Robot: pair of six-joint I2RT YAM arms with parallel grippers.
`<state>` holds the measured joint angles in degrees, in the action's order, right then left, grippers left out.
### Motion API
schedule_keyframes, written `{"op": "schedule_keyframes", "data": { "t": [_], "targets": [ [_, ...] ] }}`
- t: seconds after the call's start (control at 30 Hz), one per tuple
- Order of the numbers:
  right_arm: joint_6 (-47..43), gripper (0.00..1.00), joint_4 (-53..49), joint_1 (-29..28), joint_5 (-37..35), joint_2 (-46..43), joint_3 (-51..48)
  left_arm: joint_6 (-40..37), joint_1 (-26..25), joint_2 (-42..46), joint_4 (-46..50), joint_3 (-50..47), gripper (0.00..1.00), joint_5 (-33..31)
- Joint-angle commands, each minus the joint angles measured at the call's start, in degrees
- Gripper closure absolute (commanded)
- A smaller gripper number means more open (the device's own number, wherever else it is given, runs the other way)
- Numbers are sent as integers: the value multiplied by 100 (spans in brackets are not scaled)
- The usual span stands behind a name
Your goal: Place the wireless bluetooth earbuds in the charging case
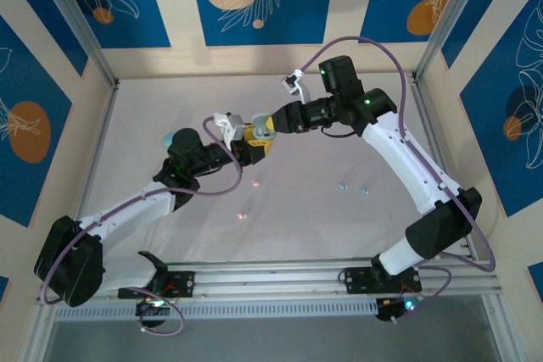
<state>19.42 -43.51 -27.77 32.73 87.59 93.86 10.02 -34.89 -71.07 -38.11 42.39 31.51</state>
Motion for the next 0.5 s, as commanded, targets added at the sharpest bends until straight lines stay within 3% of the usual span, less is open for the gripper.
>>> {"op": "schedule_keyframes", "data": {
  "t": [0.0,0.47],
  "targets": [
    [-137,73,-230,-3,-476,13,131,-27,-71,102,-619,172,63,318],
    [35,58,-267,26,-512,-309,256,-75,-69,130,-600,94,63,250]
  ]
}}
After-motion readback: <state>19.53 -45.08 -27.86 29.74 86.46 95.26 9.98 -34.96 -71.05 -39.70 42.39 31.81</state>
